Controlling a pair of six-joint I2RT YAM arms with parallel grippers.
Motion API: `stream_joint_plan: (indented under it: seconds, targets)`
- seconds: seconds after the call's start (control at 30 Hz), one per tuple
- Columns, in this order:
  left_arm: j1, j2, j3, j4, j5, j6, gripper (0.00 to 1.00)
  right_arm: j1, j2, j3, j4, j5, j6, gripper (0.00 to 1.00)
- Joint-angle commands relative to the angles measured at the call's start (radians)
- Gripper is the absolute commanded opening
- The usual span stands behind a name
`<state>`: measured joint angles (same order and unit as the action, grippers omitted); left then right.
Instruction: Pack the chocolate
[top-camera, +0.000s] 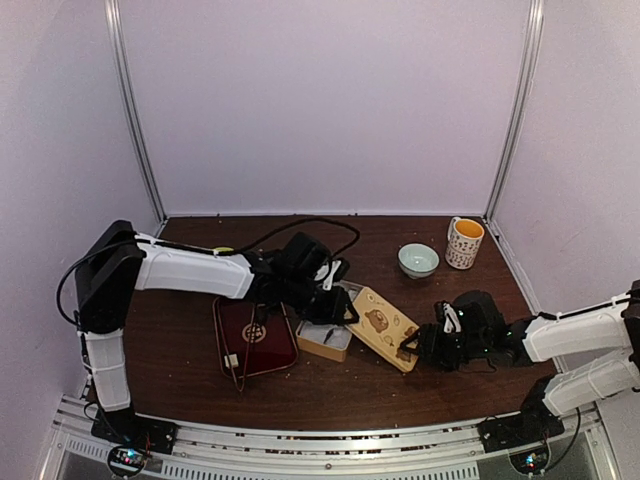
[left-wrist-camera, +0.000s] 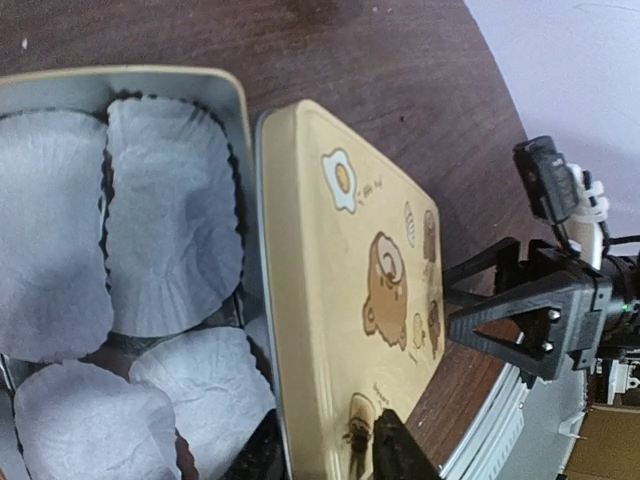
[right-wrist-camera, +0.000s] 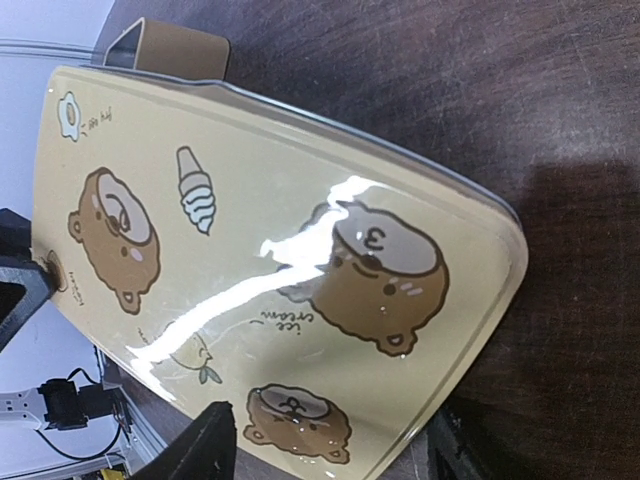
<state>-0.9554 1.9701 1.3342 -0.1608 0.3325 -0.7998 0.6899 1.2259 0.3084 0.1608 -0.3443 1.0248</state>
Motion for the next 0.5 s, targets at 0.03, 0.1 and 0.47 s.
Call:
stream_joint_plan:
  seconds: [0.03,0.1,0.47]
  targets:
    - [0.001,-0.097,0.025,0.052,0.023,0.072,0.21,0.009,-0.035,0.016,-0.035,0.02,-0.011,0.66]
    - [-0.001,-0.109,0.027,0.068,0.052,0.08,0.15,0.008,-0.072,0.023,-0.061,0.034,-0.025,0.67]
    - [-0.048,-0.188,0.061,0.015,-0.002,0.163,0.12,0.007,-0.259,0.127,-0.335,0.135,-0.151,0.77]
